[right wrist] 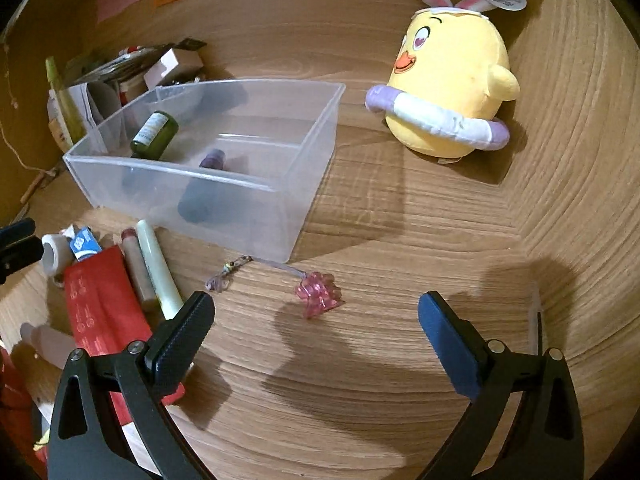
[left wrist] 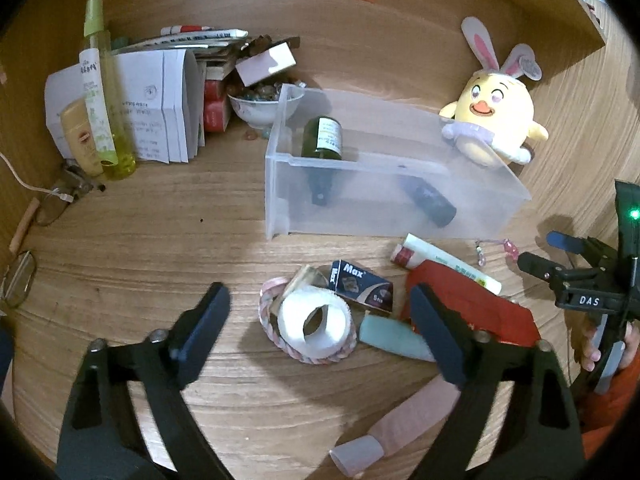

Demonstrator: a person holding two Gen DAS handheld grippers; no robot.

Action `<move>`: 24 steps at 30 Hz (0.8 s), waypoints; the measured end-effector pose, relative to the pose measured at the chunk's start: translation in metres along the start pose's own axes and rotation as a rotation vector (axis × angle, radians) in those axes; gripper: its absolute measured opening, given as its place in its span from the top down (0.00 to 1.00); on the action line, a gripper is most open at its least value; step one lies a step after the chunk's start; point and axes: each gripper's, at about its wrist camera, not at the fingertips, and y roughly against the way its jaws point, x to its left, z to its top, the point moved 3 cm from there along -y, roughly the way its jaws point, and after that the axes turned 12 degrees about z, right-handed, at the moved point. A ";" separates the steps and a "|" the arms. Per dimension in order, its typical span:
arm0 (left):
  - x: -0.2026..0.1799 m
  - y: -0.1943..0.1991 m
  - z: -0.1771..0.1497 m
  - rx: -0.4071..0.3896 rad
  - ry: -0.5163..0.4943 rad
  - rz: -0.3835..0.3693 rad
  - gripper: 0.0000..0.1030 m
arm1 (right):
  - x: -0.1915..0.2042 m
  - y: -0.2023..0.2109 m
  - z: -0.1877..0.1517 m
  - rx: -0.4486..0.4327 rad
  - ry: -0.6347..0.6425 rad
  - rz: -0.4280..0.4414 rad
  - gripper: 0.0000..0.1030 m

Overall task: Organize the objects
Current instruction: 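Withdraw both tools from the box toward the remaining items, then grasp the white tape roll with the left tool while the right tool grasps the pink clip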

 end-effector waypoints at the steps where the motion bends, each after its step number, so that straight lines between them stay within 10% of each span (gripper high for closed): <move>1: 0.000 -0.001 -0.001 0.008 0.001 -0.006 0.18 | 0.000 -0.001 0.000 0.002 -0.002 0.007 0.09; 10: 0.006 -0.005 -0.009 0.038 0.026 -0.028 0.29 | -0.004 -0.021 0.001 0.063 -0.016 0.020 0.51; 24: 0.001 -0.006 -0.011 0.049 -0.008 -0.039 0.29 | -0.009 -0.024 0.003 0.046 -0.030 0.036 0.78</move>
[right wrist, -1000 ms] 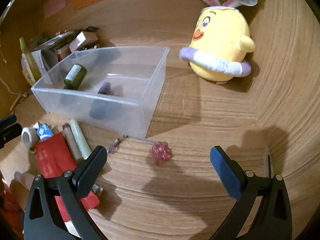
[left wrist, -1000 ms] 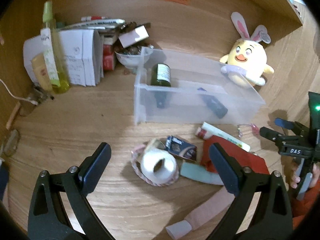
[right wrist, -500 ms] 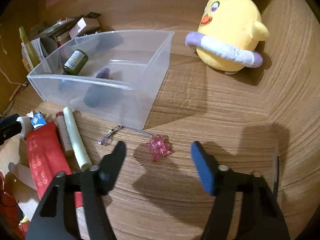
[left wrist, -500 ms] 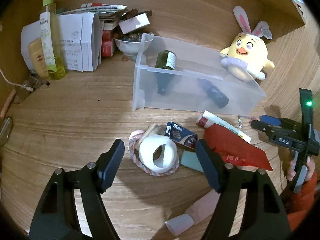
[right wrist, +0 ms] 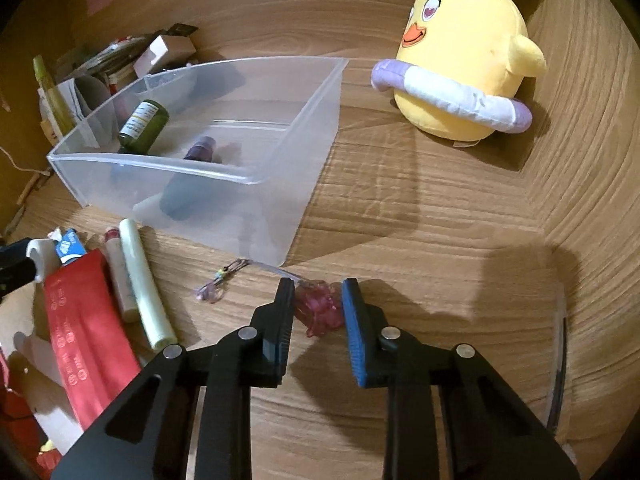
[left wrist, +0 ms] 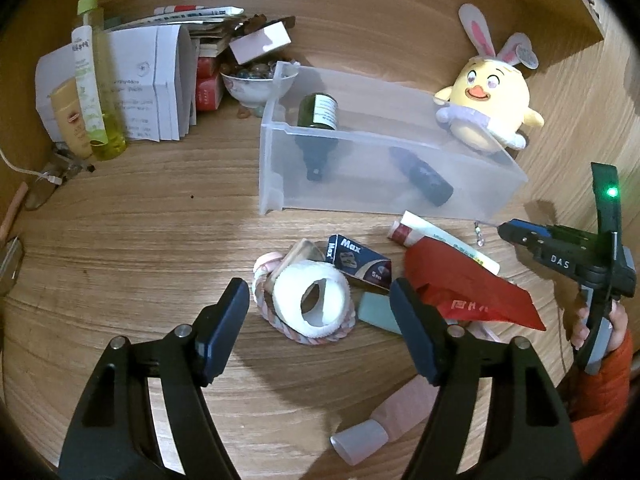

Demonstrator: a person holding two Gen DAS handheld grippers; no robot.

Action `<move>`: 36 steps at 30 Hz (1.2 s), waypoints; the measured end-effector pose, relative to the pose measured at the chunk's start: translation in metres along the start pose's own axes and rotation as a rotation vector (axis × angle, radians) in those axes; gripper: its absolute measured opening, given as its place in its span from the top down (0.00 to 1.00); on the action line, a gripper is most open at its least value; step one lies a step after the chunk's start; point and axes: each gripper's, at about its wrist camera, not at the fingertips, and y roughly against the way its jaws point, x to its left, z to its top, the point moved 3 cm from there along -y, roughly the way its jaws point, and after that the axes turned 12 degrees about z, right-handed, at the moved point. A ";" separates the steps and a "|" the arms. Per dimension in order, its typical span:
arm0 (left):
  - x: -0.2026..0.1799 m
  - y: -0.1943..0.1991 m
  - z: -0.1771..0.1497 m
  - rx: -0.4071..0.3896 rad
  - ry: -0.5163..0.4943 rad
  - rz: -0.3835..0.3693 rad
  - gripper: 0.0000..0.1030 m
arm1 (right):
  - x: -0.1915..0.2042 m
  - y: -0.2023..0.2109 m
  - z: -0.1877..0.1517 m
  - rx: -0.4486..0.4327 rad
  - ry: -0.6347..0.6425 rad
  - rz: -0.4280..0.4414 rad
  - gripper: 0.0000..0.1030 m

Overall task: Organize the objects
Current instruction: 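Grasp the white tape roll with the left tool while the right tool grasps the pink clip, then lower the tape roll and pink clip into the clear box and release both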

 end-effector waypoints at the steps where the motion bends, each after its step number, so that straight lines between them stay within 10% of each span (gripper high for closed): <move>1: 0.000 0.000 0.000 -0.001 0.001 -0.001 0.30 | 0.001 0.002 -0.002 -0.007 0.002 -0.001 0.78; 12: -0.005 -0.008 0.001 0.005 -0.019 0.023 0.60 | 0.031 0.033 0.004 -0.093 0.109 0.027 0.79; 36: -0.012 0.033 0.038 -0.167 0.021 -0.008 0.61 | 0.082 0.082 0.042 -0.283 0.199 0.136 0.79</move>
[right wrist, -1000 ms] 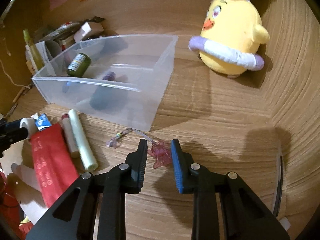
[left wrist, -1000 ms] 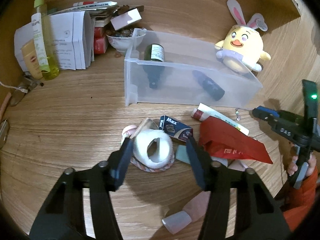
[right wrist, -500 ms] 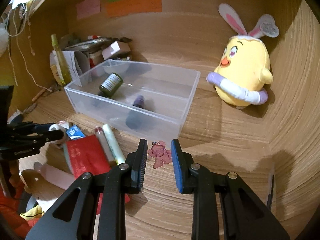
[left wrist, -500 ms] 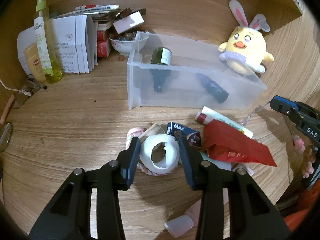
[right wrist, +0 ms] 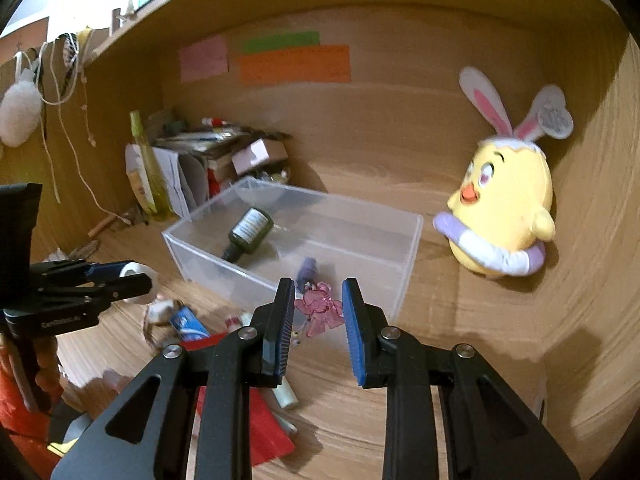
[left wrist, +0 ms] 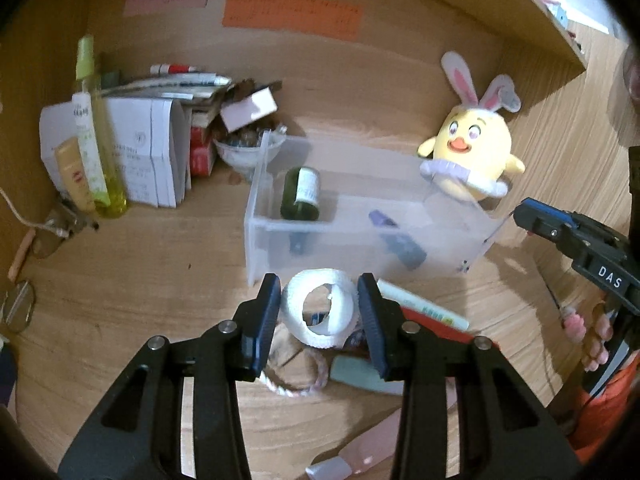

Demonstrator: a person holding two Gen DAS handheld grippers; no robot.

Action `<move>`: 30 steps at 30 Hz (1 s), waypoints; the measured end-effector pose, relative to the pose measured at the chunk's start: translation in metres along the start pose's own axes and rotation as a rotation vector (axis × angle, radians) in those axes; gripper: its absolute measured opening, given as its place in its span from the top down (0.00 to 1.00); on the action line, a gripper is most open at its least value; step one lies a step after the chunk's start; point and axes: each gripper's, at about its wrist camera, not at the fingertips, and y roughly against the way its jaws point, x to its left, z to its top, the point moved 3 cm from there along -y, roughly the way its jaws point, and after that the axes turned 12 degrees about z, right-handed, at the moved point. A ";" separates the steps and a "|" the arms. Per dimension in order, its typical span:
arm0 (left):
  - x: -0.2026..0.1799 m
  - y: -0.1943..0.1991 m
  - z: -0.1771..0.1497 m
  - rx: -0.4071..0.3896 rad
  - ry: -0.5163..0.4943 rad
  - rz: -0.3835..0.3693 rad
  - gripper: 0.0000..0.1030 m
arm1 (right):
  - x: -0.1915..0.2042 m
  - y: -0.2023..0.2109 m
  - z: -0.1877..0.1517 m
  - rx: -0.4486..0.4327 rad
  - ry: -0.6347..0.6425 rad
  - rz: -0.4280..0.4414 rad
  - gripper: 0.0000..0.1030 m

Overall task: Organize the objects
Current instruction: 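Lower the tape roll and pink clip into the clear box and release both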

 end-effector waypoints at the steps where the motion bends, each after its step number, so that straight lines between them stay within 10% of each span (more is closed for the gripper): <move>1: -0.001 0.001 0.003 -0.011 -0.004 0.001 0.61 | 0.001 0.001 0.002 -0.013 0.001 -0.003 0.79; 30: -0.028 -0.015 0.070 -0.101 -0.065 -0.015 0.61 | -0.009 -0.019 0.053 -0.113 0.007 -0.002 0.78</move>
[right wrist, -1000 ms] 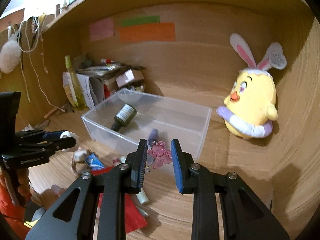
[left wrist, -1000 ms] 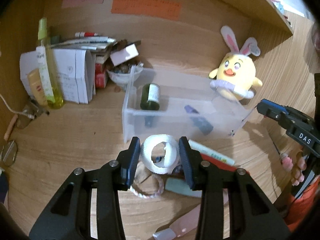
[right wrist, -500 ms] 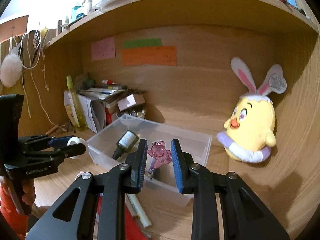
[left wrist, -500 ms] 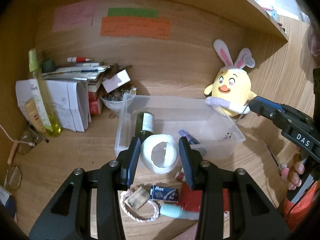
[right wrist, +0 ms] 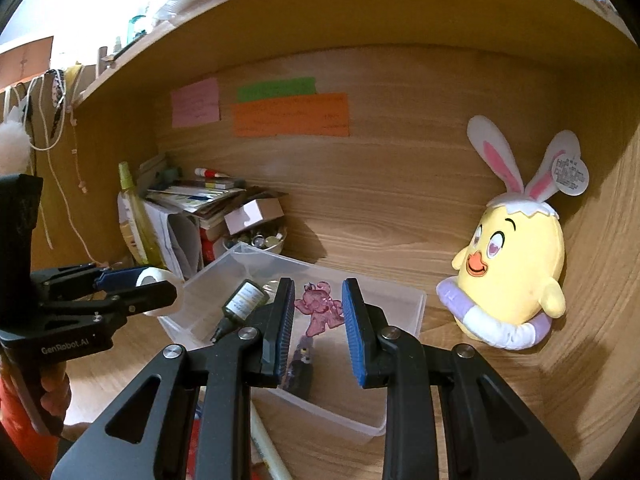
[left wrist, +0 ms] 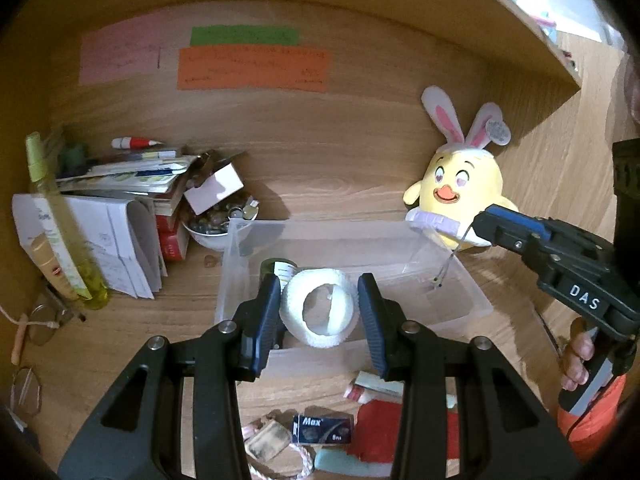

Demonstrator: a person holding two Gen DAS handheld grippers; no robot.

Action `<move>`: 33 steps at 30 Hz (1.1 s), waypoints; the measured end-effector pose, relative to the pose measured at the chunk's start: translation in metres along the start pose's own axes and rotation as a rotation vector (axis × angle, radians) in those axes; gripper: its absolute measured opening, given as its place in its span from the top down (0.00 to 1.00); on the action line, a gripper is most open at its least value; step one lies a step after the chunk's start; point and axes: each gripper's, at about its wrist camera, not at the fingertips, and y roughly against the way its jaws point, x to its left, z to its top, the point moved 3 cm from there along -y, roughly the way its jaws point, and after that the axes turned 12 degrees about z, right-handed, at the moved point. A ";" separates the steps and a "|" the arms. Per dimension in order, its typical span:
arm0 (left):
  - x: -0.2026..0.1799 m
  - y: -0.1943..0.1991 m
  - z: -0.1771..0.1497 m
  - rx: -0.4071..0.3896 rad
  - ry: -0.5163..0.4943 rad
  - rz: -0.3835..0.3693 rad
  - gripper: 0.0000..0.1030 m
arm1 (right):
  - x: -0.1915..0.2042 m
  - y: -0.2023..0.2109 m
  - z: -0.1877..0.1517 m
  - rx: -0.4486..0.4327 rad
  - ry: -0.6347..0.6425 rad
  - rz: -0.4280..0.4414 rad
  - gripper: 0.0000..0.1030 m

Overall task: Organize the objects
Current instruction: 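Lower the tape roll and pink clip into the clear box and release both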

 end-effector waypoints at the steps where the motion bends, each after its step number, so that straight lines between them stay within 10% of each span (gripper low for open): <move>1: -0.001 -0.004 0.000 0.007 -0.003 -0.001 0.61 | -0.002 -0.001 0.000 0.002 -0.004 -0.001 0.78; 33: -0.015 -0.079 -0.022 0.183 -0.023 -0.020 0.61 | -0.036 -0.076 -0.051 0.253 -0.069 -0.020 0.78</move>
